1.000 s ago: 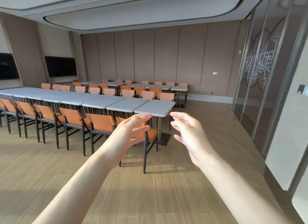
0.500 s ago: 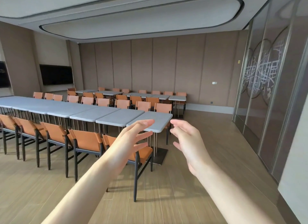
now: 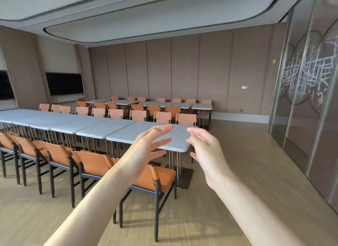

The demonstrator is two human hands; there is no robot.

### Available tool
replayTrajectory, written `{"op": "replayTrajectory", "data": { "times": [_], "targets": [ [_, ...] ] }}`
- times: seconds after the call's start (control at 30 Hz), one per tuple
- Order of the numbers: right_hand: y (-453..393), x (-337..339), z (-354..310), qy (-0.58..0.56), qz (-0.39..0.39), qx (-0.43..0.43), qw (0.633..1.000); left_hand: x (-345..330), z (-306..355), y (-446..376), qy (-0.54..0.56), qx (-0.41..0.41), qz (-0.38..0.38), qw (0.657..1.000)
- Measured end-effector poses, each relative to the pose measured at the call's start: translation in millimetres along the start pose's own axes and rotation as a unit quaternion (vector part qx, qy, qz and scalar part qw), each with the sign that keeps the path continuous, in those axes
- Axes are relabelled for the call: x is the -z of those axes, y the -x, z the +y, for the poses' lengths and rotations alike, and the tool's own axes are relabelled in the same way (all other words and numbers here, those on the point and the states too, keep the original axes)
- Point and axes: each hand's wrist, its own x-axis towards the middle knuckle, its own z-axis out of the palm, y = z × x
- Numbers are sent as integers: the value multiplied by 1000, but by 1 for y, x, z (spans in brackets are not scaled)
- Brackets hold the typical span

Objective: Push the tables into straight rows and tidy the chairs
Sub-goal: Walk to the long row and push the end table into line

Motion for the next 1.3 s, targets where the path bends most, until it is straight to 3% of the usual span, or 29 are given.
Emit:
{"op": "replayTrajectory", "data": {
  "times": [0.37,0.93,1.3],
  "targets": [
    [-173,-37,47,18,33,0,999,53,-62,-194,9,4,-27,1000],
    [-409,46,133,35,64,-26,997,-20,-183,-448,22,21,-52,998],
    [-585,85,189,40,19,-46,998,-33,-245,-603,-6,78,8,997]
  ]
}}
